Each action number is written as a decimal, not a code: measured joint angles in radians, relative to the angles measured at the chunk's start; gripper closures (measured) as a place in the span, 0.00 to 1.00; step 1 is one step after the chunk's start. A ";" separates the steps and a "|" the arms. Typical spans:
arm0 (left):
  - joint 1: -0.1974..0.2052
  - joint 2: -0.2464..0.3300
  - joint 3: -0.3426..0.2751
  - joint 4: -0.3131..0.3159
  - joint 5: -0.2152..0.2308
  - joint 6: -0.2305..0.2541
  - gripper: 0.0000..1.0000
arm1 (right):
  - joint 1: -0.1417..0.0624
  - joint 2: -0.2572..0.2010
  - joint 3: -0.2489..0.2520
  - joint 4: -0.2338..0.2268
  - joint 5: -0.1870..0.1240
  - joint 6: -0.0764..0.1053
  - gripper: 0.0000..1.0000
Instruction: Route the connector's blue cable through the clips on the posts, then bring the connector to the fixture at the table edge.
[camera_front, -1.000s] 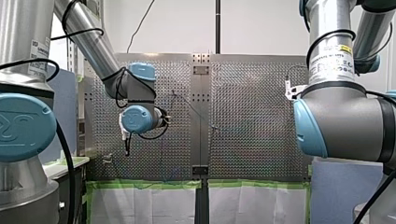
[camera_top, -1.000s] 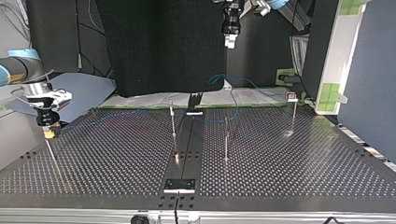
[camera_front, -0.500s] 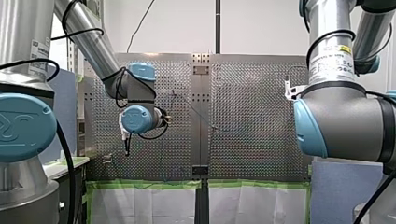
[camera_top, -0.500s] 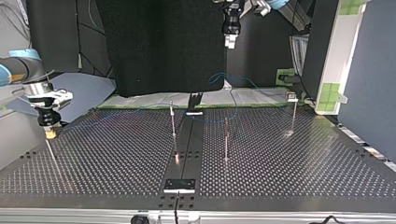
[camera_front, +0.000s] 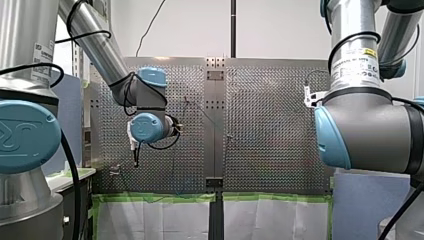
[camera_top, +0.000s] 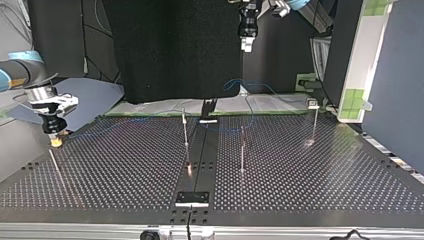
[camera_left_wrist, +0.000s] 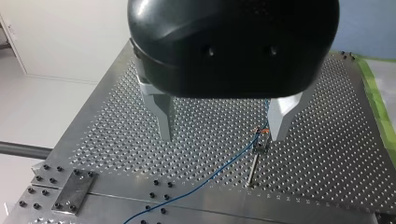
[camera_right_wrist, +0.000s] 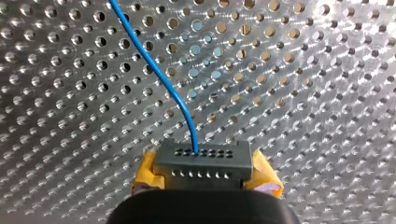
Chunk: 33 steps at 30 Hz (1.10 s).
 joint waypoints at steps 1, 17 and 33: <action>0.000 0.000 0.000 0.000 0.000 0.000 0.00 | -0.001 0.003 0.002 0.000 0.000 0.000 0.40; 0.006 -0.001 -0.001 0.000 -0.001 0.000 0.00 | -0.001 0.003 0.002 -0.002 0.000 0.000 0.20; 0.004 -0.001 -0.001 -0.006 0.002 0.007 0.00 | -0.001 0.003 0.002 -0.002 0.000 0.000 0.00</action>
